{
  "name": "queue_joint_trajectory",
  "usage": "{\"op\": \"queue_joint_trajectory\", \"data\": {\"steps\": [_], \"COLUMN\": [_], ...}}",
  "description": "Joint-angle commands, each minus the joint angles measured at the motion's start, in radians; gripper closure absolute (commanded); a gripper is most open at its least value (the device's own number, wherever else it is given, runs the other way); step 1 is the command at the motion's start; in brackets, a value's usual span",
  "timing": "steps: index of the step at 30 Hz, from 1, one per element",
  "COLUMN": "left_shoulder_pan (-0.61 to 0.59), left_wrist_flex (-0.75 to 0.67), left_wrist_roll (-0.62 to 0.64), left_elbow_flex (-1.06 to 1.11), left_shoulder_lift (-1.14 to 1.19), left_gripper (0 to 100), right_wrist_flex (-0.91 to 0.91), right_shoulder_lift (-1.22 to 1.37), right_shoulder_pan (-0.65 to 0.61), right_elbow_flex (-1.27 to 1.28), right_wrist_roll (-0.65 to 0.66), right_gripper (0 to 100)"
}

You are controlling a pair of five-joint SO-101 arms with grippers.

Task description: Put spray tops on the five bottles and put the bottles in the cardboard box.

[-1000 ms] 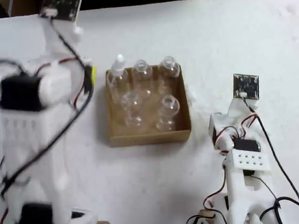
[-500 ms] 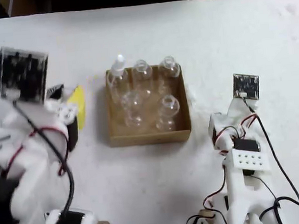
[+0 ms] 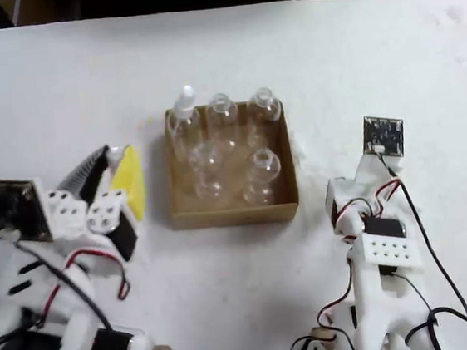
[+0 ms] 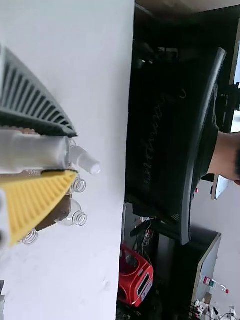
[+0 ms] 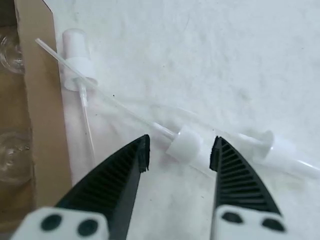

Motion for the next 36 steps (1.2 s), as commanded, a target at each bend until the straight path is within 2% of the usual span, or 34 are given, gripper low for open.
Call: {"op": "queue_joint_trajectory", "data": {"steps": [1, 9, 14, 36], "left_shoulder_pan": [0.013, 0.013, 0.013, 0.013], "left_wrist_flex": [-0.087, -0.117, -0.206, -0.207], "left_wrist_roll": [0.098, 0.104, 0.107, 0.110], "left_elbow_flex": [0.092, 0.301, 0.431, 0.434], "left_shoulder_lift": [-0.084, -0.349, -0.478, -0.473], "left_gripper": [98, 98, 98, 98], "right_wrist_flex": [-0.022, -0.022, -0.022, -0.022], "right_shoulder_lift": [-0.013, -0.018, -0.015, -0.015], "right_shoulder_pan": [-0.005, -0.010, -0.010, -0.010], "right_elbow_flex": [-0.005, -0.006, -0.006, -0.005], "right_wrist_roll": [0.012, 0.012, 0.012, 0.012], "right_gripper": [81.8, 81.8, 81.8, 81.8]}}
